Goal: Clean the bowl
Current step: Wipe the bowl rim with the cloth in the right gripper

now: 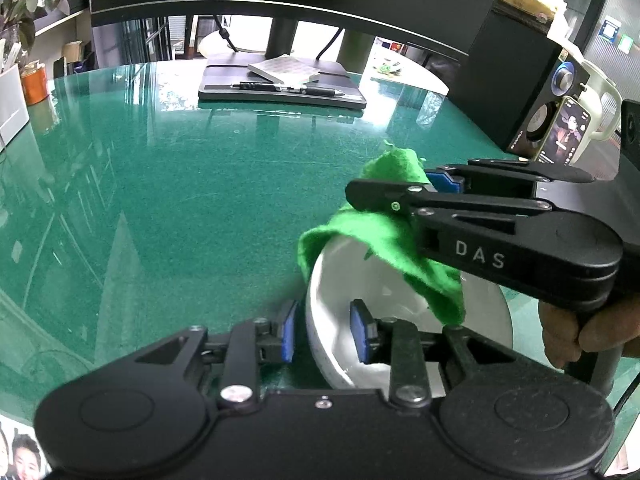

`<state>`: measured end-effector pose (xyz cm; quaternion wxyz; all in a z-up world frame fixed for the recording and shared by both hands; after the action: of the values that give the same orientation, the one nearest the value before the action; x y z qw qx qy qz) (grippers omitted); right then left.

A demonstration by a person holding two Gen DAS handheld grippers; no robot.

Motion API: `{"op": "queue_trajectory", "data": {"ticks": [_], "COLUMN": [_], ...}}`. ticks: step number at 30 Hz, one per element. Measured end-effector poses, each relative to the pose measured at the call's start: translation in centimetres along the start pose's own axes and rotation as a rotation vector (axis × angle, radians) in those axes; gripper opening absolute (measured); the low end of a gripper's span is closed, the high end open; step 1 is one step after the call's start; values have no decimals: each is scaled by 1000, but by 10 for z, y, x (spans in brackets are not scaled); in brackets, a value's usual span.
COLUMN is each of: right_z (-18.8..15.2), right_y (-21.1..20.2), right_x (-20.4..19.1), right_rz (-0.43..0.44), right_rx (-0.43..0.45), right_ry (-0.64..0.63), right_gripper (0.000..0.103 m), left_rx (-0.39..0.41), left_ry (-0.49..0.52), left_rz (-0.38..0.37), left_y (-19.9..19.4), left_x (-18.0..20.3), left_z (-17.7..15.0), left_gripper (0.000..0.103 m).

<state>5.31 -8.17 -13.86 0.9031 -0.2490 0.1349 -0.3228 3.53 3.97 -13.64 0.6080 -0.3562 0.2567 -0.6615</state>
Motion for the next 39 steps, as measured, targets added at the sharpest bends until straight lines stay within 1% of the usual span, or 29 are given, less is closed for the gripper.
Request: {"op": "queue_trajectory", "data": {"ticks": [6,9,14,17,22,39], "right_z": [4,4,-1,-2,1,-3], "right_y": [10,8,-4,-5,6,0], "right_x": [-22,-20,-1,0,-12,-9], "right_rz": [55,44,-9,-12,13,-23], "right_rx": [5,8,1,-2,1,4], "right_ry": [-37,-37,0,9,-4,11], "right_gripper": [21,21,21,21,21,21], "left_rx": [-2,-1,0,0,-2,-1], "left_ry": [3,8,13,13,16,32], "left_rz": [3,3,3,5,9,16], "left_y": [0,0,1,0,0,0], "left_x": [0,2,3,3,4,6], "left_z": [0,0,0,0,0,-1], "left_gripper": [30,31,31,31,32,35]}}
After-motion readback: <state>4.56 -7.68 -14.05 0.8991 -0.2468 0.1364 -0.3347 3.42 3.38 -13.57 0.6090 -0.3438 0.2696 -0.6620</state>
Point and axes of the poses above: each gripper's, at about its wrist camera, not at the fingertips, and y roughly the way its jaws point, x to its right, z to its top, the point moved 5 cm from there along y, roughly the way its jaws point, and after that the axes turned 4 degrees about z, right-handed, at the moved point
